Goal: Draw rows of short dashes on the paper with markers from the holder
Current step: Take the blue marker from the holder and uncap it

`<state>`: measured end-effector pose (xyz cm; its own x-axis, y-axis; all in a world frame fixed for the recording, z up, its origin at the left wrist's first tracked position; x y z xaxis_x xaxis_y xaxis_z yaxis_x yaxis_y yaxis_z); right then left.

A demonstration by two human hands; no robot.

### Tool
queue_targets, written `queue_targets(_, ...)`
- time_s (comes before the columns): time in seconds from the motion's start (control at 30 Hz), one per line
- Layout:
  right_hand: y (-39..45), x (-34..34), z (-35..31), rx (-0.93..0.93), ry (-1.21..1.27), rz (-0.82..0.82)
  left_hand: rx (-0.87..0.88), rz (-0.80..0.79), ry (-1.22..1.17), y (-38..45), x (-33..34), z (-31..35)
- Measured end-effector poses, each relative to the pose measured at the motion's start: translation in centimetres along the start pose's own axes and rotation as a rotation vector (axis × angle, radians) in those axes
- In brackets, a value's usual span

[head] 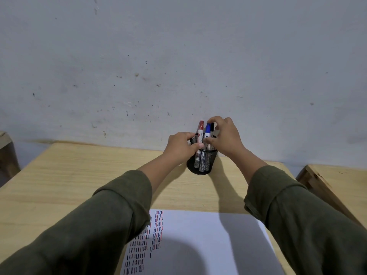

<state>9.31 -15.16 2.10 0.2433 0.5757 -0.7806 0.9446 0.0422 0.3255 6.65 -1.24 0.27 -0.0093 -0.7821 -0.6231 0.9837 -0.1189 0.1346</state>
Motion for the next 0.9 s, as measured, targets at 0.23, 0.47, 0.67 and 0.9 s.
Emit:
queue_targets(0.23,-1.7,0.1,-0.6,-0.012,0.215,0.043,-0.020,0.043,0.027,-0.2,-0.1,-0.2)
queue_targets(0.47,-2.0,-5.8,-3.3,-0.012,0.585,0.356,0.085,0.189,-0.146,-1.1,-4.0,2.7)
queue_targets(0.67,-5.4,-7.6,-7.3,-0.090,0.747,0.195,0.122,0.135,-0.555,-3.6,-6.7,6.4)
queue_targets(0.9,-11.9,-7.1,-9.5,-0.022,0.755,-0.048,-0.020,0.088,-0.730,-8.9,-6.8,6.3)
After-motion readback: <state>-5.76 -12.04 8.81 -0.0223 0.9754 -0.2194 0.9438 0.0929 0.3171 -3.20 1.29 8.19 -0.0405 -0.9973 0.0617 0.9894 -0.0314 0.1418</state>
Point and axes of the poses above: each hand's wrist, its own y-axis towards the middle knuckle, its own x-axis out of the palm, z = x × y, the point moved 5 cm from there along y, towards the middle knuckle
